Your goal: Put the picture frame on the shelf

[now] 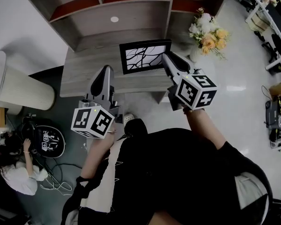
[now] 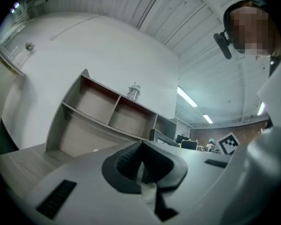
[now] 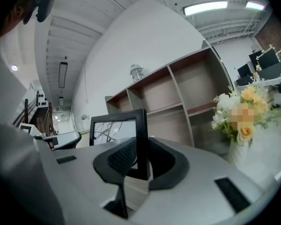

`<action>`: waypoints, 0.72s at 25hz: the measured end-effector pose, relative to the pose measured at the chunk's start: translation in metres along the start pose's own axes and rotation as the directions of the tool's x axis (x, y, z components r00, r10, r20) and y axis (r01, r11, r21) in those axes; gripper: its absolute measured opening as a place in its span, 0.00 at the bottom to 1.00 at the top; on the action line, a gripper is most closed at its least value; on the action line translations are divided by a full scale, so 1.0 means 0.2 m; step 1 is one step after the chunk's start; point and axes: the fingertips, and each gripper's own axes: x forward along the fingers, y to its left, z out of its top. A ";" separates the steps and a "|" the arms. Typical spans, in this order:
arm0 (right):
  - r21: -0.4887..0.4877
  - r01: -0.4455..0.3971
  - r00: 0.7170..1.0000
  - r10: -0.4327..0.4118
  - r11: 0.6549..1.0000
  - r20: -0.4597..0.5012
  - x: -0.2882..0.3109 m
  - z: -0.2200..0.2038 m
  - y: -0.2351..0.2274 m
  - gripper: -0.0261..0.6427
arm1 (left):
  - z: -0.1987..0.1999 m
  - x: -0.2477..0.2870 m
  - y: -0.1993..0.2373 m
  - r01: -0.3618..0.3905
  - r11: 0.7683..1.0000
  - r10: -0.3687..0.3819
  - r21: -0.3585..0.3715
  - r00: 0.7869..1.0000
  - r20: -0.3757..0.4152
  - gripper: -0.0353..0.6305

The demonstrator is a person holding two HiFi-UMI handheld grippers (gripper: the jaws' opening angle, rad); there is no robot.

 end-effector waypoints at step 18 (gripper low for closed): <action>0.015 0.134 0.985 -0.135 0.991 0.109 0.53 0.20 -0.03 0.16 | 0.22 0.46 0.52 0.118 0.991 -0.114 0.065 0.992 -0.053 0.07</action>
